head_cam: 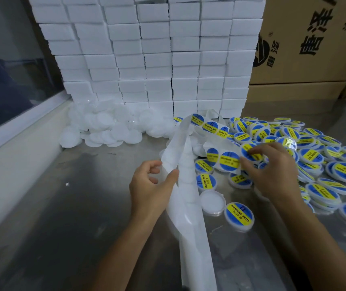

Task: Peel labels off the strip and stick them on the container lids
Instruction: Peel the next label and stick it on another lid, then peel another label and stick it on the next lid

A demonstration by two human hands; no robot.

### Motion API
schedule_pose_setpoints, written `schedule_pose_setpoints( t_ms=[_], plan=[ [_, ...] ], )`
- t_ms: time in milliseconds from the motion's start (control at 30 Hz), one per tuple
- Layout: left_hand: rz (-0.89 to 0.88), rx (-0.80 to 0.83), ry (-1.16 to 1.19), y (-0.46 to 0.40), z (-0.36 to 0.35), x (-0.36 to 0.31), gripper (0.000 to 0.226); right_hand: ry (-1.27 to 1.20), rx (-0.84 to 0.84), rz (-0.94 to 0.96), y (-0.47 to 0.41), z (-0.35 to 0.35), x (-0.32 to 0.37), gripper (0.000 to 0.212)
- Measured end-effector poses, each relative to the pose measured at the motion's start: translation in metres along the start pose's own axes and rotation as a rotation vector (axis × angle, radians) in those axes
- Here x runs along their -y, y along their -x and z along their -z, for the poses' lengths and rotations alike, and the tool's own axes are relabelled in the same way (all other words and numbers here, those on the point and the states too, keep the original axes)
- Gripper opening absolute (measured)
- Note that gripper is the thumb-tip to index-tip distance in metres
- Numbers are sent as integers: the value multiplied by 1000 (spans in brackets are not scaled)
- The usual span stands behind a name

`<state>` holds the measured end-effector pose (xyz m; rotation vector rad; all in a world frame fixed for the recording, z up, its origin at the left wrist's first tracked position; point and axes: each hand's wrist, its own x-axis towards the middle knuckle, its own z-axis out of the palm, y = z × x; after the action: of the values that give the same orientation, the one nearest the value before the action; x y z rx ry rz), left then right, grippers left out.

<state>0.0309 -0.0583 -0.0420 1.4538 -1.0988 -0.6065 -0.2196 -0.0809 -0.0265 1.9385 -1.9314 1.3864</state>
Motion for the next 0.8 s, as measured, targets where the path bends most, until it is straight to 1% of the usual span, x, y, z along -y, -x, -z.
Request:
schedule_pose_setpoints(
  t_ms=[100,167,233,367,467,533,600,633,700,733,800],
  plan=[
    [62,90,-48,1,-2,3,36,96,-58,-115,-4,3,-18,19],
    [89,111,-69,0,-1,5,35,127,-40,-161,-4,3,-24,15],
    [102,124,-64,-1,0,5,32,165,0,-179,-2,2,-27,16],
    [117,143,8,-1,1,4,33,191,-19,-236,-2,3,-24,23],
    [134,146,107,0,1,2,33,146,-55,-213,0,3,-15,22],
    [115,150,185,2,1,0,33,83,-99,-127,1,2,-3,18],
    [66,159,237,5,1,-3,36,-65,-121,-28,6,-1,14,14],
    [37,168,250,6,1,-5,38,-147,-105,10,10,-4,25,13],
    [-37,200,257,10,0,-9,42,-294,-5,54,19,-9,45,15],
    [-81,221,255,12,-1,-11,43,-378,79,41,23,-13,54,18],
    [-159,259,258,16,-4,-13,42,-569,250,-48,32,-22,67,25]
  ],
)
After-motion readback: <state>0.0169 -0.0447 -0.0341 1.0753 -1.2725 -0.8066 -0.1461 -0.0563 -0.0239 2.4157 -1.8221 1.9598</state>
